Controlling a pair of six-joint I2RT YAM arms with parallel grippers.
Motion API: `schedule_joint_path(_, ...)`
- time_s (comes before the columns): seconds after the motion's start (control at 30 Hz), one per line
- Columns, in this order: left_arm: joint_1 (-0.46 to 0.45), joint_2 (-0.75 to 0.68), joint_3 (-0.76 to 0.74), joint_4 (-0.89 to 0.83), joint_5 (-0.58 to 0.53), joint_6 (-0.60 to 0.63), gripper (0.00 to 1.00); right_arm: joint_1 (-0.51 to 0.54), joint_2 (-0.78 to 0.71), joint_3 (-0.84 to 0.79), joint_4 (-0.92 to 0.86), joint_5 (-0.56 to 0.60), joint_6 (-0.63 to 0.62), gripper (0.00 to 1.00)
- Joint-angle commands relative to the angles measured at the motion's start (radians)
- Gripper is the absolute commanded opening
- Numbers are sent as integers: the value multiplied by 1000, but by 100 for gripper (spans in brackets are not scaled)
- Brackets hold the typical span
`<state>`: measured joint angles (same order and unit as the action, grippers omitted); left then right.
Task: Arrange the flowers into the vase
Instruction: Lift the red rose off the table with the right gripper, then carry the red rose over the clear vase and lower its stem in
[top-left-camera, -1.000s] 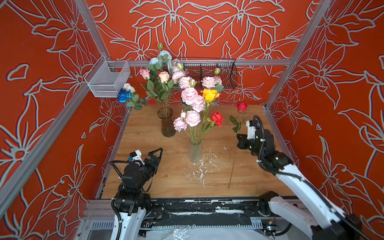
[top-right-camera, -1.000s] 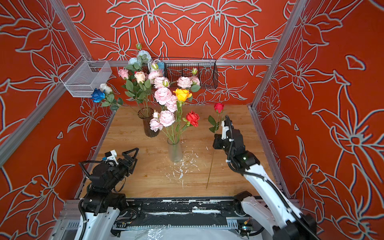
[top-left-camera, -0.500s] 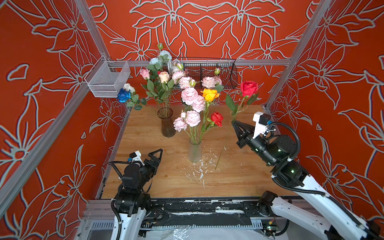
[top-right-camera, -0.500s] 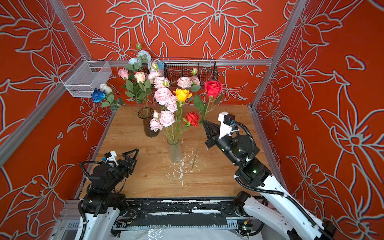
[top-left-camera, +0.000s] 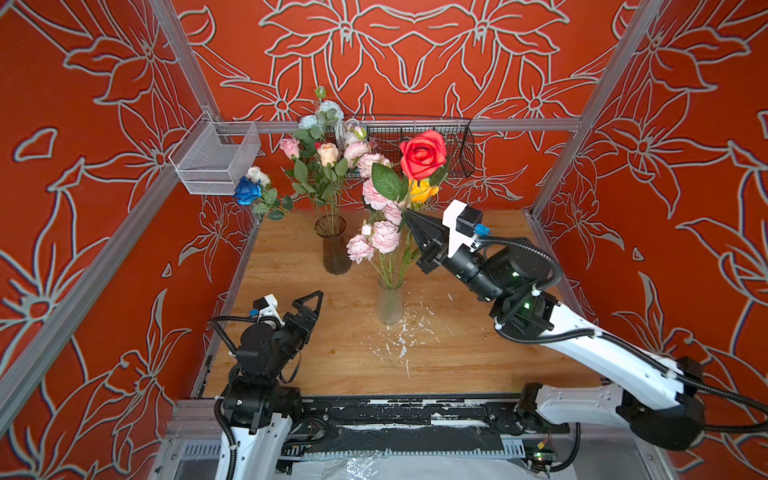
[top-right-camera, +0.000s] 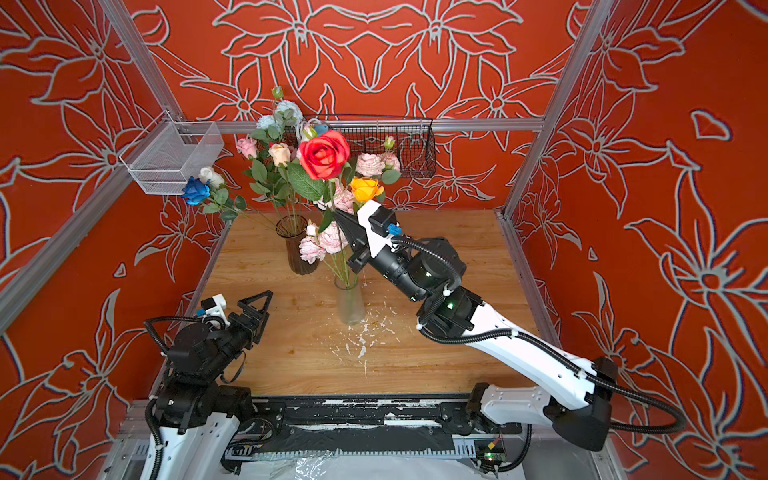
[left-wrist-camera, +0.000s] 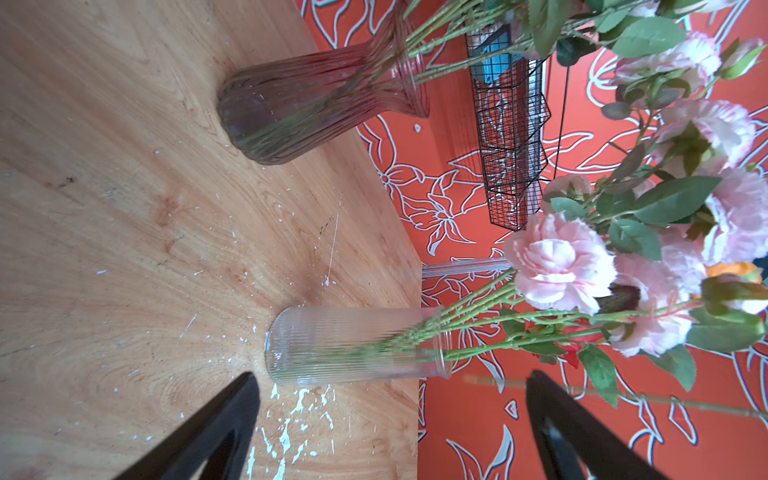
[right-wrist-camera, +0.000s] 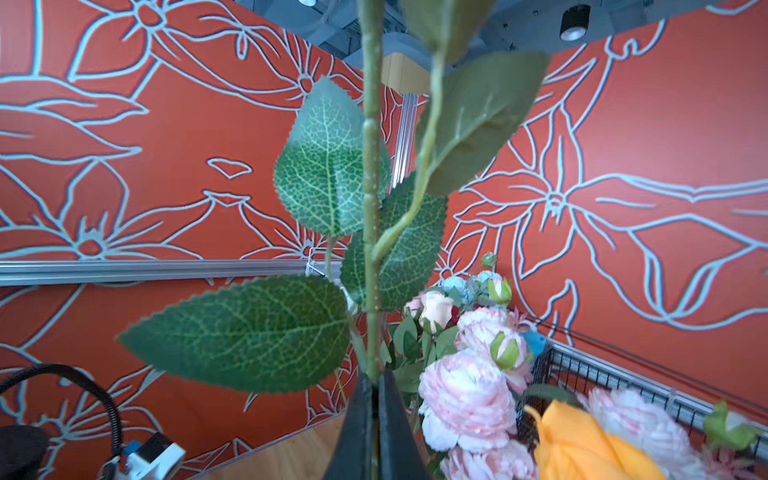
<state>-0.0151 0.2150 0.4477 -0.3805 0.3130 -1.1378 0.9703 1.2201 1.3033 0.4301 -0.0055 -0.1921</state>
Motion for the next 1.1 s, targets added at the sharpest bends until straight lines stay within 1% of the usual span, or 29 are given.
schedule_joint_path(0.0,-3,12,32,-9,-5,18,100,3,36,63,81,5,-146,0)
schedule_joint_path(0.13,-2,14,39,-18,-9,20,100,2,79,87,24,39,-159,0)
schedule_joint_path(0.2,-2,10,42,-24,-14,21,100,2,80,37,48,73,-139,0)
schedule_joint_path(0.37,-3,9,35,-21,-26,22,100,1,58,-80,69,101,-73,0)
schedule_joint_path(0.43,-3,19,30,-12,-22,19,100,1,51,-122,89,127,-40,0)
schedule_joint_path(0.5,-3,31,28,-5,-11,20,100,1,49,-156,74,132,-10,0)
schedule_joint_path(0.57,-3,39,28,0,-6,18,100,1,51,-203,95,144,16,0)
schedule_joint_path(0.67,-3,40,27,-1,-7,20,100,1,44,-263,115,176,37,0)
schedule_joint_path(0.77,-3,34,25,-4,-8,18,100,1,40,-308,113,180,50,1)
schedule_joint_path(0.83,-3,32,22,-6,-8,18,100,1,39,-315,82,200,57,22)
schedule_joint_path(0.87,-3,32,23,-8,-8,18,100,1,35,-311,48,207,54,28)
schedule_joint_path(0.97,-3,35,22,-5,-7,19,100,2,18,-315,8,204,59,39)
schedule_joint_path(1.07,-3,56,12,17,-7,29,100,6,-21,-312,-32,190,75,44)
